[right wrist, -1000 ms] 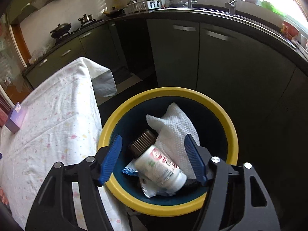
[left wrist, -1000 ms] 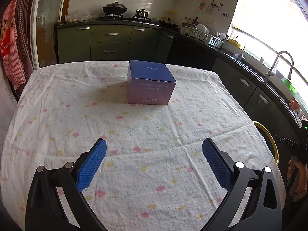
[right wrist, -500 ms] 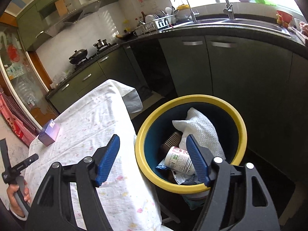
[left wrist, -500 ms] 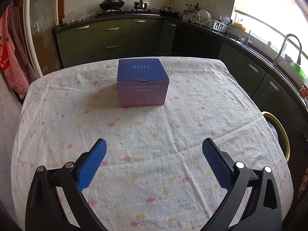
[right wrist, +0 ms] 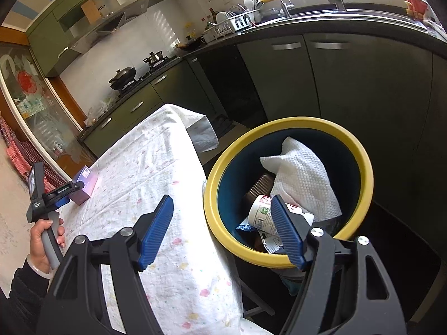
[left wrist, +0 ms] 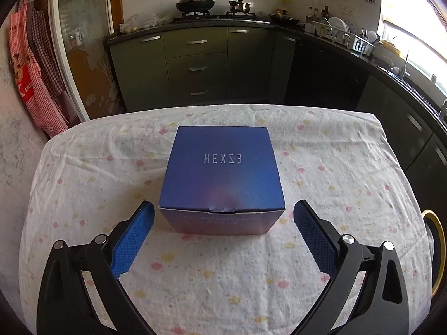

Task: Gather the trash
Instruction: 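Grasp the purple HEXZE box with the left gripper, then carry the purple box with the left gripper into the bin and release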

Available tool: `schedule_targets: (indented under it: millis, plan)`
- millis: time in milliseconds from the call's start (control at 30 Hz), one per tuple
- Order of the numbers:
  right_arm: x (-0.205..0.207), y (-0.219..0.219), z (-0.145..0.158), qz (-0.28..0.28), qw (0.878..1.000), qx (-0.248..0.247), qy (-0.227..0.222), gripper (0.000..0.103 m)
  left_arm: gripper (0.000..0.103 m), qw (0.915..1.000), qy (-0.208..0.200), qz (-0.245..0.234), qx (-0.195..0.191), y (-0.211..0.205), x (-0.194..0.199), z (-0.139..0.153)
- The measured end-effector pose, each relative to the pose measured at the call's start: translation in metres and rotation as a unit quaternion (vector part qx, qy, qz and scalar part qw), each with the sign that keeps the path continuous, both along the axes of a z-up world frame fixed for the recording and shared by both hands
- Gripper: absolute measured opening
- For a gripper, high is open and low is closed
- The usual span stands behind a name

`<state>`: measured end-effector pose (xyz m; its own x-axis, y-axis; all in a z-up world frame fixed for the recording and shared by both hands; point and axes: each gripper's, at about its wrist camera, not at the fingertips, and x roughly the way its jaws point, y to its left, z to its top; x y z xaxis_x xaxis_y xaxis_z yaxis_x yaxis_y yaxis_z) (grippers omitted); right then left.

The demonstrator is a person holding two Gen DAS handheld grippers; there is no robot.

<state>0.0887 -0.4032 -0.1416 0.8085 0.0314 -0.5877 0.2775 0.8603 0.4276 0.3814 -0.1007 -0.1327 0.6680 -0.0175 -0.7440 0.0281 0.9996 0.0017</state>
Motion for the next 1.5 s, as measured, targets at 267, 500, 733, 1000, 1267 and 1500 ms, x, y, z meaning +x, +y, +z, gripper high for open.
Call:
schedule_targets:
  millis: [267, 500, 733, 1000, 1267, 1500]
  plan:
    - [-0.001, -0.001, -0.001, 0.000, 1.000, 0.005, 0.000, 0.068, 0.082, 0.9997, -0.009, -0.012, 0.021, -0.008, 0.005, -0.003]
    - [-0.004, 0.002, 0.004, 0.003, 1.000, 0.003, -0.005, 0.068, 0.076, 0.9997, -0.019, -0.011, 0.007, -0.002, 0.000, 0.003]
    - [-0.008, 0.002, 0.005, 0.005, 1.000, 0.001, -0.005, 0.068, 0.076, 0.9972, -0.047, -0.057, 0.005, -0.015, -0.040, 0.031]
    - [-0.031, -0.022, 0.012, -0.030, 0.999, -0.005, -0.015, 0.068, 0.077, 0.9827, -0.057, -0.176, -0.010, -0.084, -0.109, 0.066]
    - [-0.067, -0.059, 0.016, -0.076, 0.997, -0.001, -0.030, 0.068, 0.077, 0.9498, -0.010, -0.310, -0.044, -0.192, -0.157, 0.072]
    - [-0.091, -0.092, 0.006, -0.101, 0.994, 0.023, -0.037, 0.068, 0.077, 0.9247, 0.020, -0.379, -0.025, -0.297, -0.174, 0.056]
